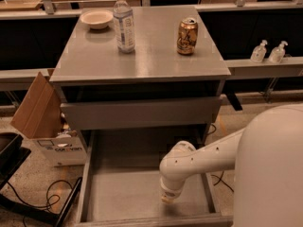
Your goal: Open middle drawer
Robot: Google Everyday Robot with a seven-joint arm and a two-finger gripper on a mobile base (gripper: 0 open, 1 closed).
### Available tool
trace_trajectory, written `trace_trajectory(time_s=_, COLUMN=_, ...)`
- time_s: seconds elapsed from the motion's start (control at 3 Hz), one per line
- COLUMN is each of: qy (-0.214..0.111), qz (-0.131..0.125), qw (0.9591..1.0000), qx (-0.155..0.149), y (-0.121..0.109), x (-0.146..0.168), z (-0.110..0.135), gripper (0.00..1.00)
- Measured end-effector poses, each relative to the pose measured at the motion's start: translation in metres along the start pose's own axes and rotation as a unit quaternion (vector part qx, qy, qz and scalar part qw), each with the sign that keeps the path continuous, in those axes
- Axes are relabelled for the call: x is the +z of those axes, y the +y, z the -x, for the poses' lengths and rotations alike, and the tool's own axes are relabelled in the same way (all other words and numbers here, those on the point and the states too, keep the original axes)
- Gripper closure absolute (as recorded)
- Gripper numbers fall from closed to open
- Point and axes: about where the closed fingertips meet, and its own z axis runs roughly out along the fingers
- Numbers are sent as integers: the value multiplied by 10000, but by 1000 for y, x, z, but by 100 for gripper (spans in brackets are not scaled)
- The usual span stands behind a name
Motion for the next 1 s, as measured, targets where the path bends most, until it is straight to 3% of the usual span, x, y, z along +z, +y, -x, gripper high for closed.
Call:
trace_trajectory(time_s=0.33, qy=35, qz=116, qw=9998, qx=-137, y=28, x=-9, z=-11, gripper=100)
trace_trajectory(time_s=0.67, qy=70, qz=-45, qw=9992, qx=-399, y=7, x=-16, z=-21, gripper=100)
trace_trajectory(time_s=1.0, qy=154, qz=-550, qw=9963, qx=-647, y=-47, x=-57, z=-39, gripper=100)
